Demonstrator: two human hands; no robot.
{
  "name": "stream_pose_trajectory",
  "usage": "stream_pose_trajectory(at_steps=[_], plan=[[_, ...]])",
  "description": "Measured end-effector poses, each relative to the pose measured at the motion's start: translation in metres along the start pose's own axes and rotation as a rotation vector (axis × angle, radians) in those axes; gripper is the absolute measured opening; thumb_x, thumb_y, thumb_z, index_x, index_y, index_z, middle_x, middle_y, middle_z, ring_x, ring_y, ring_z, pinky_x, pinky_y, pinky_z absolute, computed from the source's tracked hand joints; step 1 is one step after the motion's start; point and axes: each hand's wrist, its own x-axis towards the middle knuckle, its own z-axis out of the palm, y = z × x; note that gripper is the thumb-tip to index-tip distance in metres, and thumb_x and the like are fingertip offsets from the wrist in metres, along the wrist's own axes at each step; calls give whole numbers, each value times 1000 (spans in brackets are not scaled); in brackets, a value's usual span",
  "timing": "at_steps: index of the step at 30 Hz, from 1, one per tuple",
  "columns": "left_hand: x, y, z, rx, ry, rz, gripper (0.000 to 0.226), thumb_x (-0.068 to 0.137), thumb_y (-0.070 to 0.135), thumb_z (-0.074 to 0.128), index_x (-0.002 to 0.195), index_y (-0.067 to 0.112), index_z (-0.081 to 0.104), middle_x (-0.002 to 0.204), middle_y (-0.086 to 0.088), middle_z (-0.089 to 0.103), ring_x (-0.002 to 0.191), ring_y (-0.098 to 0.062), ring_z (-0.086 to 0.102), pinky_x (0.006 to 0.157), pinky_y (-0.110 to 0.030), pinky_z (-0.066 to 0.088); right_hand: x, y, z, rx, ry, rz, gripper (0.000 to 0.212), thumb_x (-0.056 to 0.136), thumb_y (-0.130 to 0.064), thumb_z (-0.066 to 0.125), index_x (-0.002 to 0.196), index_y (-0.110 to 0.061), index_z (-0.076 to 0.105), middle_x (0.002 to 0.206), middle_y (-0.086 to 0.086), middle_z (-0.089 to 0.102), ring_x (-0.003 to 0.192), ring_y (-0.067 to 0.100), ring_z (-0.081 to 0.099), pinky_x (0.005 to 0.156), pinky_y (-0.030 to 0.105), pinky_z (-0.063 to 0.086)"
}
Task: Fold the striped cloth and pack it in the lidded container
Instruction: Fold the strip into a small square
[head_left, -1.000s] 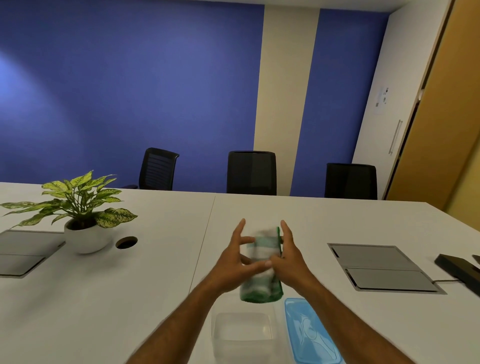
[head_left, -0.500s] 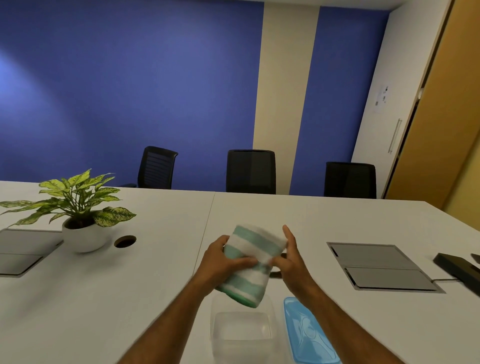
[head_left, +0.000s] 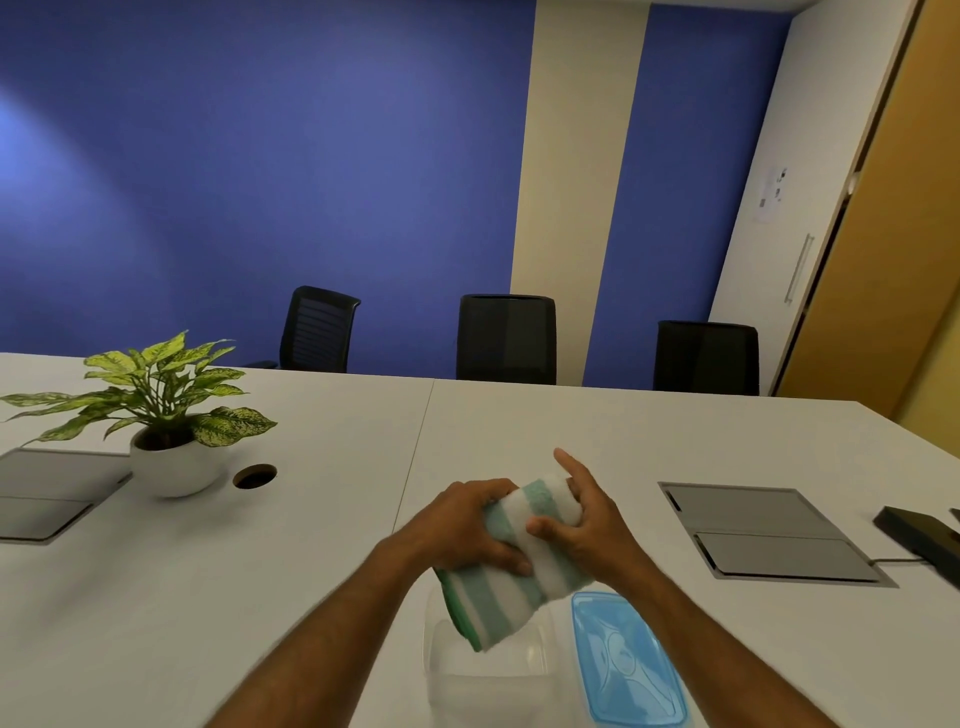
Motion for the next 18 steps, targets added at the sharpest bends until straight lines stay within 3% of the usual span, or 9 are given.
stream_pose_trajectory(at_steps=[2, 4, 7, 9, 12, 14, 18], plan=[[1, -2, 0, 15, -37, -14, 64, 50, 61, 85, 102, 47, 51, 94, 22, 62, 85, 0, 60, 63, -12, 43, -1, 1, 2, 20, 61, 30, 63, 50, -63, 81, 107, -44, 65, 103, -10, 72, 96, 18, 67, 84, 40, 60], [2, -6, -2, 45, -104, -45, 75, 44, 61, 87, 107, 48, 49, 101, 22, 59, 90, -2, 59, 64, -14, 44, -2, 1, 2, 37, 94, 71, 45, 50, -58, 83, 88, -37, 70, 86, -6, 75, 82, 18, 69, 75, 42, 62], [-1, -19, -9, -8, -203, -119, 82, 40, 48, 94, 111, 46, 52, 103, 21, 60, 93, -5, 62, 64, -18, 52, -3, 5, 0, 66, 102, 96, 47, 51, -58, 84, 82, -27, 67, 84, 1, 73, 76, 18, 68, 72, 45, 59], [-5, -30, -14, -179, -217, -159, 78, 47, 29, 97, 114, 37, 56, 102, 9, 64, 89, -10, 66, 65, -26, 58, -5, 9, -2, 108, 139, 118, 52, 48, -61, 84, 82, -26, 67, 84, 3, 73, 78, 18, 67, 74, 46, 58], [-10, -44, -14, -592, -91, -197, 71, 59, 8, 92, 118, 21, 54, 100, -13, 68, 82, -20, 72, 67, -31, 59, -5, 12, -4, 235, 180, 160, 63, 42, -70, 84, 87, -29, 69, 90, 1, 76, 87, 24, 71, 78, 46, 60], [-13, -49, -9, -826, 61, -236, 65, 66, 4, 87, 116, 14, 47, 103, -20, 67, 84, -25, 72, 68, -34, 59, -2, 15, -4, 341, 160, 187, 63, 45, -65, 87, 94, -29, 70, 97, 2, 76, 91, 25, 72, 80, 47, 61], [-15, -58, 6, -1077, 316, -293, 38, 80, 3, 78, 86, 15, 42, 89, -12, 64, 73, -21, 70, 53, -33, 55, 2, 24, -11, 593, 30, 307, 60, 65, -14, 85, 117, -19, 55, 113, 14, 69, 94, 30, 70, 67, 41, 60]])
